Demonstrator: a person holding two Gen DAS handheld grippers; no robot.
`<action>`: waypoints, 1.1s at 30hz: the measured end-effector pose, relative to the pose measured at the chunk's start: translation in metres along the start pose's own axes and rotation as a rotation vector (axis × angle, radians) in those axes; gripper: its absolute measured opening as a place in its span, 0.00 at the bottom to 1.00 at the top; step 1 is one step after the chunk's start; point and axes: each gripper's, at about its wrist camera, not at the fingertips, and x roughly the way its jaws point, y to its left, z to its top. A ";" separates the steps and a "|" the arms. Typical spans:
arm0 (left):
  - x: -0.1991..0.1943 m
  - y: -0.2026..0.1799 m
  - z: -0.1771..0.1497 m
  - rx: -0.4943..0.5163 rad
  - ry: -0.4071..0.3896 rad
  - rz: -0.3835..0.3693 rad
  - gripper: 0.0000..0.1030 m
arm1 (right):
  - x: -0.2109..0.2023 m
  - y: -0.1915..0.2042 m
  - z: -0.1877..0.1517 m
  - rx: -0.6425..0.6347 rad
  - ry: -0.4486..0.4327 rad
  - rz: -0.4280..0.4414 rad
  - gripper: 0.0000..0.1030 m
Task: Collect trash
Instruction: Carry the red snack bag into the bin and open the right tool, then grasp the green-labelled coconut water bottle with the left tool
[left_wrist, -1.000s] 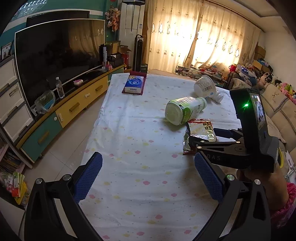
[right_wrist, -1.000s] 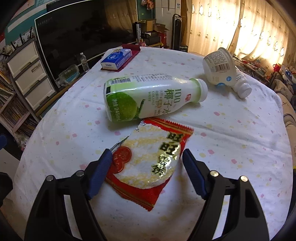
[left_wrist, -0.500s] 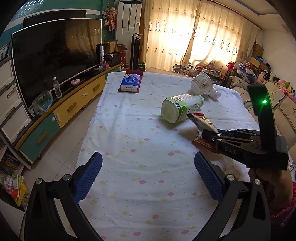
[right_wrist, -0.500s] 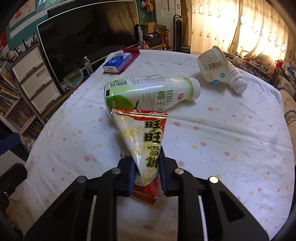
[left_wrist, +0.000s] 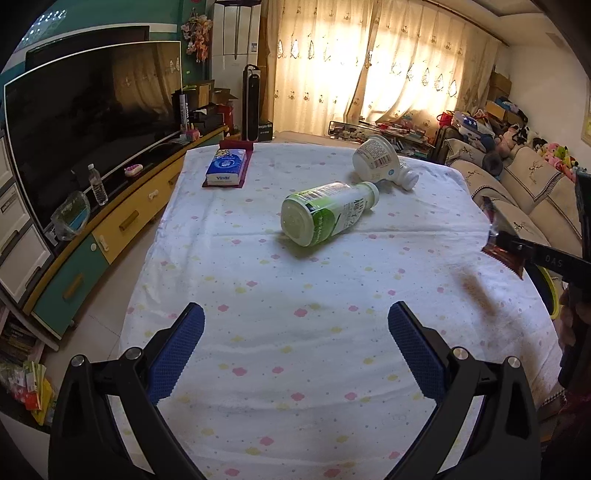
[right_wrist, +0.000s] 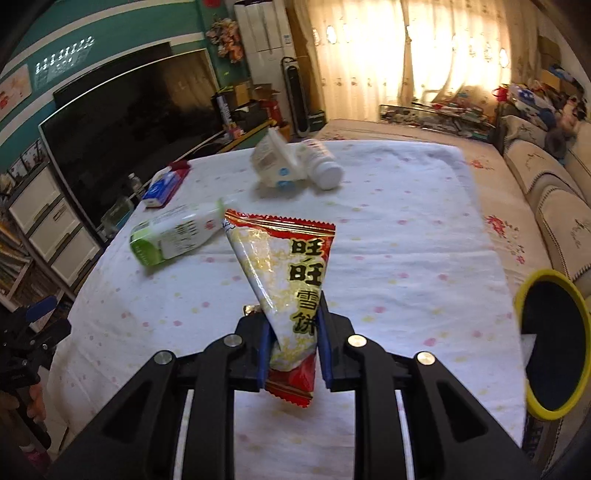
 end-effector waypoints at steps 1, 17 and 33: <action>0.001 -0.003 0.001 0.002 0.001 -0.004 0.95 | -0.007 -0.021 0.000 0.033 -0.014 -0.038 0.20; 0.021 -0.053 0.014 0.079 0.032 -0.051 0.95 | 0.013 -0.250 -0.041 0.388 0.080 -0.404 0.31; 0.049 -0.051 0.037 0.141 0.050 -0.071 0.95 | 0.017 -0.248 -0.037 0.391 0.065 -0.416 0.71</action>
